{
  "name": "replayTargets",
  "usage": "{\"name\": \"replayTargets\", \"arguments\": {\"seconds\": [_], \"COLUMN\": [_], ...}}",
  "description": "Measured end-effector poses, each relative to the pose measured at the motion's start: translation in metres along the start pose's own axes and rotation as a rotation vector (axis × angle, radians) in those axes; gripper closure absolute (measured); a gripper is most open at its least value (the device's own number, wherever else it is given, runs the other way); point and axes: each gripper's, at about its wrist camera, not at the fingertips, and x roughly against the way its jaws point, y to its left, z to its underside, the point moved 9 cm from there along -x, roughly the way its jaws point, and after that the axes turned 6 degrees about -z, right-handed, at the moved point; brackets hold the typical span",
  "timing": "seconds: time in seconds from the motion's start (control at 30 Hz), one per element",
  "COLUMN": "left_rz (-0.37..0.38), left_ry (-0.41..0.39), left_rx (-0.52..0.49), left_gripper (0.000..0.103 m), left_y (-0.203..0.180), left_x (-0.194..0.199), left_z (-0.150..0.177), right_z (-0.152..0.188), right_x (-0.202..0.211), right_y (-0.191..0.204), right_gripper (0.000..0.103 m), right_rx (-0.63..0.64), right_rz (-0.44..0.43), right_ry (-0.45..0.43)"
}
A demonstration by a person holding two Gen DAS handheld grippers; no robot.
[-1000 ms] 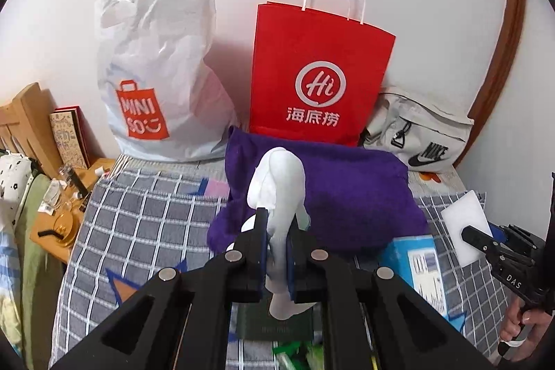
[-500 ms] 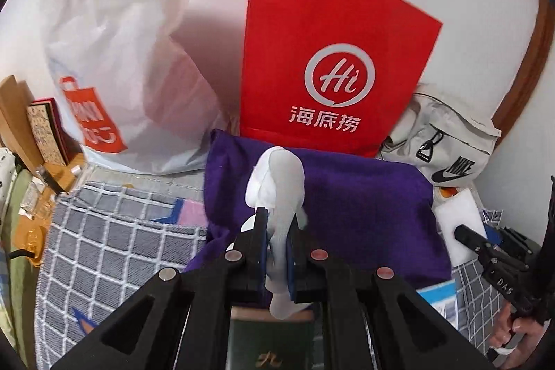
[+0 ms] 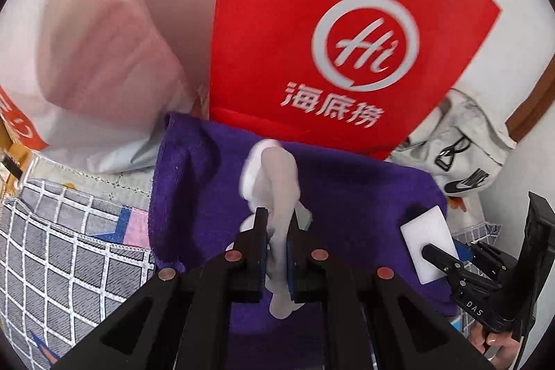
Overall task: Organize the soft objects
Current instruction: 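Carry the glove onto the purple towel and open the left tool while the right tool places the sponge there, then withdraw both tools from the purple towel back over the remaining items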
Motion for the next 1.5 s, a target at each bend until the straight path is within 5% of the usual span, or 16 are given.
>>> {"name": "replayTargets", "arguments": {"seconds": [0.2,0.27,0.37,0.53,0.7,0.83,1.07,1.17,1.3,1.5], "left_rz": [-0.040,-0.043,-0.058,-0.115,-0.247,-0.283,-0.232,-0.209,-0.176,-0.164], "left_ry": [0.047,0.059,0.066,0.048,0.027,0.003,-0.090,-0.151,-0.203,-0.139], "left_rx": [-0.019,-0.017,-0.022,-0.041,-0.081,-0.071,-0.032,-0.008,0.018,-0.013], "left_gripper": [0.091,0.076,0.051,0.035,0.034,0.034,0.034,0.034,0.034,0.034], "left_y": [0.003,0.003,0.003,0.005,0.013,0.020,0.032,0.034,0.032,0.026], "left_x": [-0.019,-0.022,-0.023,-0.009,0.015,0.048,0.113,0.141,0.169,0.179], "left_z": [0.004,0.006,0.008,0.012,0.023,0.033,0.051,0.063,0.091,0.145], "right_z": [0.005,0.007,0.007,0.016,0.016,0.024,0.038,0.049,0.068,0.110], "right_x": [-0.017,-0.018,-0.019,-0.006,0.018,0.042,0.088,0.118,0.141,0.165], "right_y": [-0.007,-0.006,-0.005,-0.002,0.001,0.013,0.033,0.040,0.053,0.090], "right_gripper": [0.070,0.066,0.045,0.028,0.020,0.020,0.020,0.020,0.020,0.020], "right_rx": [-0.034,-0.041,-0.030,-0.044,-0.051,-0.036,-0.087,-0.098,-0.073,0.005], "right_rz": [-0.022,-0.037,-0.028,-0.032,0.009,0.053,-0.020,-0.023,0.001,0.048], "right_ry": [0.040,0.047,0.050,0.041,0.031,0.014,-0.045,-0.133,-0.140,-0.147]}}
